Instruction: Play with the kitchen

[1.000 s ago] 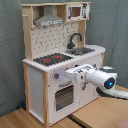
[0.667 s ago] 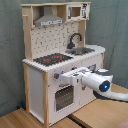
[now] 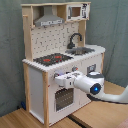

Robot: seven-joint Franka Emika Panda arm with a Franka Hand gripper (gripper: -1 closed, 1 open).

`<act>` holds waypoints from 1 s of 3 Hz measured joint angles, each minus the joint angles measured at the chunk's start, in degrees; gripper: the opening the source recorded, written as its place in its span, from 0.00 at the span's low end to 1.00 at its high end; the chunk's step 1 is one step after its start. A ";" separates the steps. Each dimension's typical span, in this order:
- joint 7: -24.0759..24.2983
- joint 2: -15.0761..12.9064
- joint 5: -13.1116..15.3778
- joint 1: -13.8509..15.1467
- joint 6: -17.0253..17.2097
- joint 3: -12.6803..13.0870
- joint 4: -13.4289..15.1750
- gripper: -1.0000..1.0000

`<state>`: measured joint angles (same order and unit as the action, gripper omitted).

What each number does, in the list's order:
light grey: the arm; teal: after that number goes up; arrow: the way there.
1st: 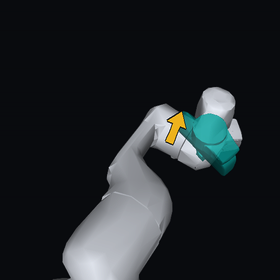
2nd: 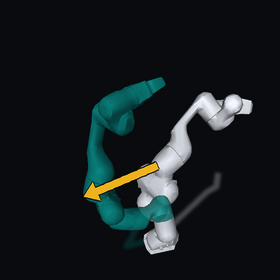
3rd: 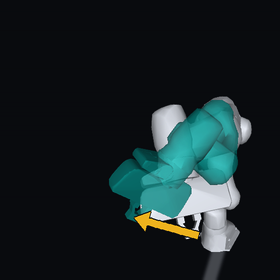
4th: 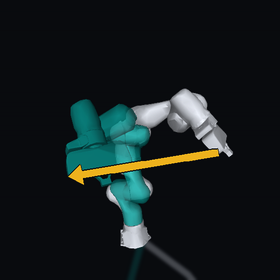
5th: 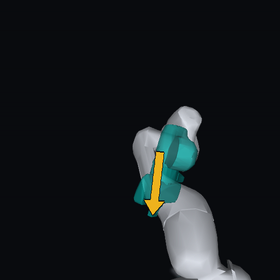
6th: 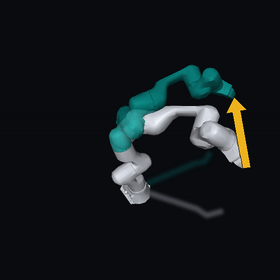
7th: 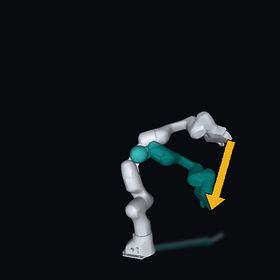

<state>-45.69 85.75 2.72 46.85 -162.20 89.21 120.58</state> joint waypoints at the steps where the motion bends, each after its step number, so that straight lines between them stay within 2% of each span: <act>1: -0.05 0.01 0.00 3.95 -0.10 1.49 -4.25 1.00; 2: -1.24 -0.04 0.01 7.47 -0.90 2.11 -8.29 1.00; 3: -1.24 -0.04 0.01 7.47 -0.90 2.03 -8.29 0.00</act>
<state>-46.93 85.72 2.73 54.32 -163.10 91.24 112.28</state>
